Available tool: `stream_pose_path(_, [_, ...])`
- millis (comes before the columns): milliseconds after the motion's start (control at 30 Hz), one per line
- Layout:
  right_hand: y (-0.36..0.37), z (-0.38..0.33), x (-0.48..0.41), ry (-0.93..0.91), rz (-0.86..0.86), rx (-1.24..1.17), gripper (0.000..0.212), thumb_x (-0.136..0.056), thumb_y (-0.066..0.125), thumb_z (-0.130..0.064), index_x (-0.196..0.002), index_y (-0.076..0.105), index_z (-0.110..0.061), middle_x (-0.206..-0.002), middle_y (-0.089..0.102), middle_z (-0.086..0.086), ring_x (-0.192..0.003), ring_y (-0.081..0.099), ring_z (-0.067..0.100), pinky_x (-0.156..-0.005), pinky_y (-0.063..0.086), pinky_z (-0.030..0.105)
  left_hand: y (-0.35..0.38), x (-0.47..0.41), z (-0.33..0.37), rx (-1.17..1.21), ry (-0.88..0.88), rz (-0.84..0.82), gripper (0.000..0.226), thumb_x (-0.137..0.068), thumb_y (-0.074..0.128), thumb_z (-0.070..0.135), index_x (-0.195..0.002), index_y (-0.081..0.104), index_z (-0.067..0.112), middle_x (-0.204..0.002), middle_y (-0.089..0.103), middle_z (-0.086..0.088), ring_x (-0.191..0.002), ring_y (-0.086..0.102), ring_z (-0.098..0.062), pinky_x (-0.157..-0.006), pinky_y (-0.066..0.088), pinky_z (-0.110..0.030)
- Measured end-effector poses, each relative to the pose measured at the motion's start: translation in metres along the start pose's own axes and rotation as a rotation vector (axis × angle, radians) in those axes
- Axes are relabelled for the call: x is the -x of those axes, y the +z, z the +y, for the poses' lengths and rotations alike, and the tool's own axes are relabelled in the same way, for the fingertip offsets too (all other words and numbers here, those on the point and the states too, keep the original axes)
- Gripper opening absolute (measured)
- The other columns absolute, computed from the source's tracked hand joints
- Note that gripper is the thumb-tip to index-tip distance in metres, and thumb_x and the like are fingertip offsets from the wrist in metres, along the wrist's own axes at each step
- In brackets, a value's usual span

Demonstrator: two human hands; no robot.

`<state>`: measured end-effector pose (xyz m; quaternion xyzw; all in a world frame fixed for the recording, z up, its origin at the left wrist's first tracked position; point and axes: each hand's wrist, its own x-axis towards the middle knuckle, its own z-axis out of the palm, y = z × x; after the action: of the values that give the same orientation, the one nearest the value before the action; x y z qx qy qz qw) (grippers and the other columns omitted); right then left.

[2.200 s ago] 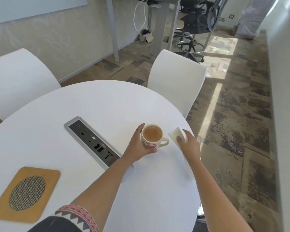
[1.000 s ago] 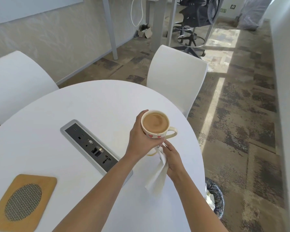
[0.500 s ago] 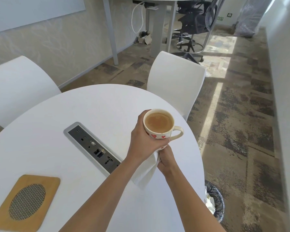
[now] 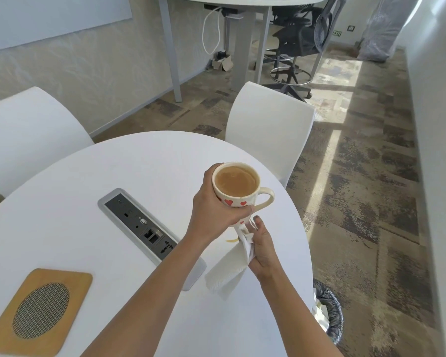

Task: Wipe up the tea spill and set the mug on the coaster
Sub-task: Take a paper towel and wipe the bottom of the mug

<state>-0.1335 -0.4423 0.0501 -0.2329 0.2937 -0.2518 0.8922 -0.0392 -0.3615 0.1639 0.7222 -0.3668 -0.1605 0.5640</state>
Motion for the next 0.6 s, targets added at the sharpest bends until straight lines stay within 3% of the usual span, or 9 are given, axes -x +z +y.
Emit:
stream_pose_path(100, [0.003,-0.001,-0.004,-0.036,0.040,0.012,0.029,-0.091,0.046,0.005,-0.108,0.049,-0.017,-0.106,0.063,0.010,-0.087,0.056,0.029,-0.076,0.042,0.044,0.000,0.003,0.002,-0.005,0.011,-0.010,0.087,-0.051,0.089,0.025,-0.122,0.042,0.036,-0.115,0.056,0.025,-0.103,0.050,0.014,-0.076,0.040,0.000])
stream_pose_path(167, [0.012,-0.004,-0.004,-0.074,0.035,0.019,0.039,-0.083,0.057,0.002,-0.119,0.050,-0.009,-0.110,0.061,0.015,-0.092,0.056,0.031,-0.087,0.042,0.048,0.002,0.005,0.004,-0.002,0.015,-0.010,0.086,-0.050,0.089,0.024,-0.121,0.042,0.038,-0.114,0.057,0.026,-0.102,0.051,0.014,-0.076,0.039,0.001])
stream_pose_path(233, [0.018,-0.006,-0.005,-0.109,0.025,0.022,0.065,-0.070,0.067,-0.010,-0.131,0.044,0.000,-0.120,0.056,0.023,-0.104,0.053,0.035,-0.101,0.037,0.051,0.003,0.007,0.007,0.008,0.016,-0.006,0.086,-0.049,0.089,0.024,-0.119,0.042,0.041,-0.114,0.057,0.027,-0.102,0.051,0.014,-0.076,0.039,0.001])
stream_pose_path(300, [0.023,-0.006,-0.007,-0.134,-0.003,0.028,0.065,-0.074,0.066,-0.010,-0.133,0.042,0.004,-0.123,0.052,0.026,-0.111,0.050,0.037,-0.106,0.034,0.054,0.004,0.008,0.008,0.013,0.018,0.002,0.086,-0.049,0.089,0.022,-0.119,0.041,0.042,-0.114,0.056,0.028,-0.102,0.051,0.014,-0.076,0.039,0.000])
stream_pose_path(400, [0.032,-0.004,-0.010,-0.178,-0.075,0.080,0.036,-0.088,0.058,-0.007,-0.124,0.057,-0.002,-0.116,0.062,0.021,-0.108,0.058,0.034,-0.095,0.046,0.047,0.006,0.010,0.010,0.010,0.024,0.018,0.087,-0.050,0.089,0.020,-0.119,0.041,0.042,-0.115,0.056,0.028,-0.104,0.051,0.013,-0.078,0.040,-0.001])
stream_pose_path(467, [0.038,-0.001,-0.009,-0.196,-0.154,0.079,0.032,-0.087,0.060,-0.015,-0.119,0.063,-0.011,-0.114,0.067,0.013,-0.108,0.062,0.028,-0.088,0.052,0.038,0.008,0.012,0.011,0.006,0.038,0.024,0.087,-0.050,0.088,0.021,-0.119,0.041,0.042,-0.116,0.055,0.028,-0.105,0.051,0.012,-0.081,0.041,-0.002])
stream_pose_path(600, [0.043,0.003,-0.006,-0.210,-0.240,0.093,0.031,-0.092,0.056,-0.015,-0.123,0.059,-0.013,-0.118,0.066,0.008,-0.113,0.061,0.025,-0.087,0.052,0.034,0.009,0.010,0.014,0.007,0.041,0.032,0.088,-0.050,0.089,0.022,-0.121,0.041,0.040,-0.117,0.056,0.025,-0.105,0.051,0.012,-0.082,0.040,-0.002])
